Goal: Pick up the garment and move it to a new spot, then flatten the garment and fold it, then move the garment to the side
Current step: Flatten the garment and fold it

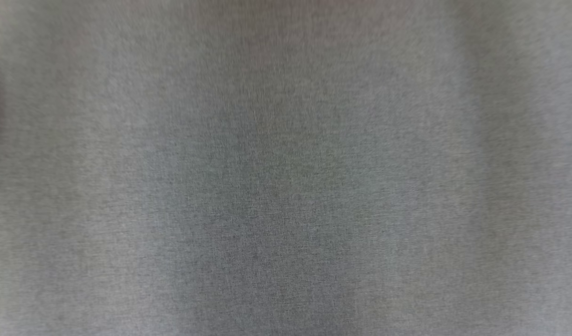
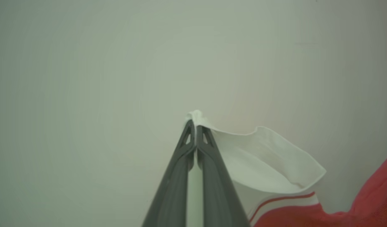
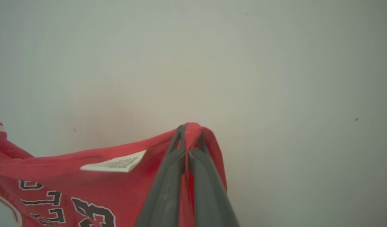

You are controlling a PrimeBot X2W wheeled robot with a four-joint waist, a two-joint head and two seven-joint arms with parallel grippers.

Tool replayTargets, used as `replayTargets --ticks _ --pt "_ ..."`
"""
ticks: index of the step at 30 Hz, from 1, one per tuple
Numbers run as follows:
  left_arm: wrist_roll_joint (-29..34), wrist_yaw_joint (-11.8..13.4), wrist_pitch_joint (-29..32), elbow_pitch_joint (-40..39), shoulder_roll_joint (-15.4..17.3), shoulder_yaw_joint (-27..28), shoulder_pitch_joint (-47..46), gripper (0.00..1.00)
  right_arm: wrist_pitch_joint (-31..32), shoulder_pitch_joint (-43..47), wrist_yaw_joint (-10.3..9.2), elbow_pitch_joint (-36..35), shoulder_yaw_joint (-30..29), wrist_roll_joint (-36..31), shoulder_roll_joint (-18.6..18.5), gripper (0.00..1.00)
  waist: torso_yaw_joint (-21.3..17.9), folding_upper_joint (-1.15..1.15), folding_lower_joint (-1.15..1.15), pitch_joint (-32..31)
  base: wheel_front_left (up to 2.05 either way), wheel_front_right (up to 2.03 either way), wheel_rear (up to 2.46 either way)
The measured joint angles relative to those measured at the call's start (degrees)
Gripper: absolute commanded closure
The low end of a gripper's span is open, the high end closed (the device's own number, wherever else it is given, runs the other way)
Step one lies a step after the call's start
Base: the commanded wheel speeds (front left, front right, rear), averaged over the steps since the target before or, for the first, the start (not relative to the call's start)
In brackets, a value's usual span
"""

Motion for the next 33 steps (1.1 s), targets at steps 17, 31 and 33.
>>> replayTargets --ticks 17,31,33 --pt "-5.44 20.45 -0.64 -48.76 13.84 9.84 58.43 1.00 -3.20 41.27 0.00 -20.93 3.66 6.56 -8.88 1.00 -0.07 -0.02 -0.03 -14.22 0.00 0.00 0.00" --pt "-6.95 30.17 -0.64 -63.30 10.73 16.27 99.00 1.00 -3.45 65.01 0.00 -26.47 -0.37 5.82 -9.40 1.00 -0.52 -0.02 -0.01 -20.43 0.00 0.00 0.00" --pt "-6.84 28.93 -0.63 -62.80 9.20 16.94 103.32 1.00 -3.47 68.13 0.00 -26.44 -1.08 5.77 -9.29 1.00 -0.51 -0.02 -0.01 -21.15 0.00 0.00 0.00"
